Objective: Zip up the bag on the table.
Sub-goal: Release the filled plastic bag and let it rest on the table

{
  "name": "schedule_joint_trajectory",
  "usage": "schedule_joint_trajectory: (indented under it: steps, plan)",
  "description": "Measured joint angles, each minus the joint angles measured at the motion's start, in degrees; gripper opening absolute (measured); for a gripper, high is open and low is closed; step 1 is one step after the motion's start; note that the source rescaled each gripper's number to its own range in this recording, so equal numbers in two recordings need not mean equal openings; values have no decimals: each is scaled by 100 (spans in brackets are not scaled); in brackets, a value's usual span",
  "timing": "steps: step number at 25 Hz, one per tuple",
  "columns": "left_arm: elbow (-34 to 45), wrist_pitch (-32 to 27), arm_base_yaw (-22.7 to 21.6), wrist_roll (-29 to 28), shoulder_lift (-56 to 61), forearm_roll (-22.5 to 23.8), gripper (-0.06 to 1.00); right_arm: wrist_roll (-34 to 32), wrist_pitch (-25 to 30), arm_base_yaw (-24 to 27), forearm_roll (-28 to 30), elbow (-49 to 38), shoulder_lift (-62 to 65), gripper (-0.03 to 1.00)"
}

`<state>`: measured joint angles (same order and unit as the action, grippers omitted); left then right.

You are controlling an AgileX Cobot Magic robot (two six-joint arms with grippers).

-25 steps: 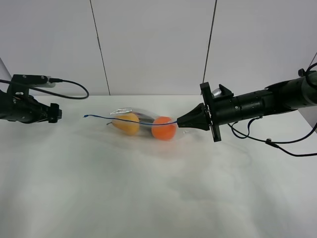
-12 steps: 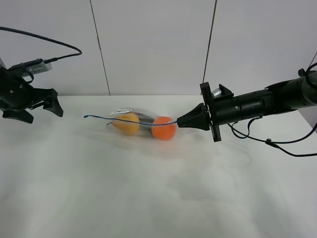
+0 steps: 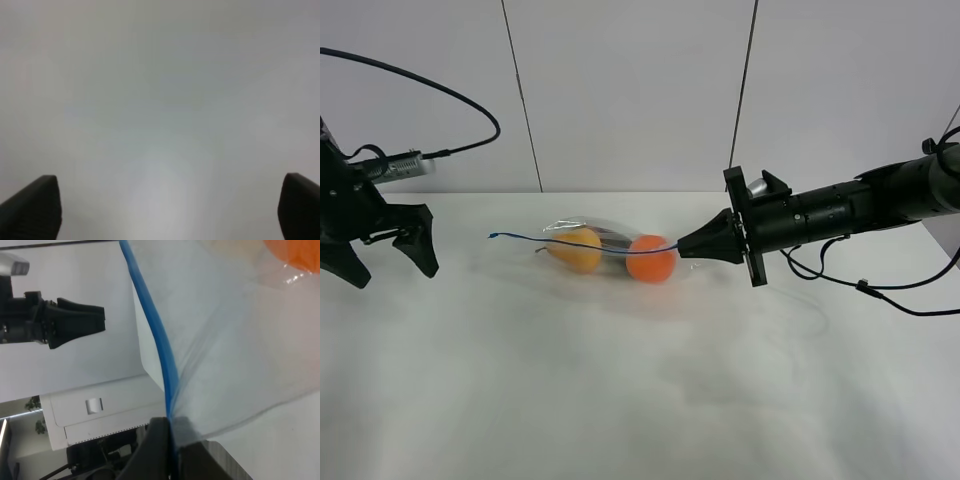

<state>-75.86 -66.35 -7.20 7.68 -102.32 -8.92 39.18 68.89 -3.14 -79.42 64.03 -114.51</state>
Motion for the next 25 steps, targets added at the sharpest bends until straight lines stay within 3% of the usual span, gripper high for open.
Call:
schedule_joint_trajectory:
  steps: [3, 14, 25]
  plan:
    - [0, -187, 178, -158, 0, 202, 100, 0, 0, 0, 38, 0, 0, 0]
    - [145, -290, 222, -424, 801, 86, 100, 0, 0, 0, 154, 0, 0, 0]
    - [2203, -318, 222, -335, 3889, 283, 100, 0, 0, 0, 190, 0, 0, 0]
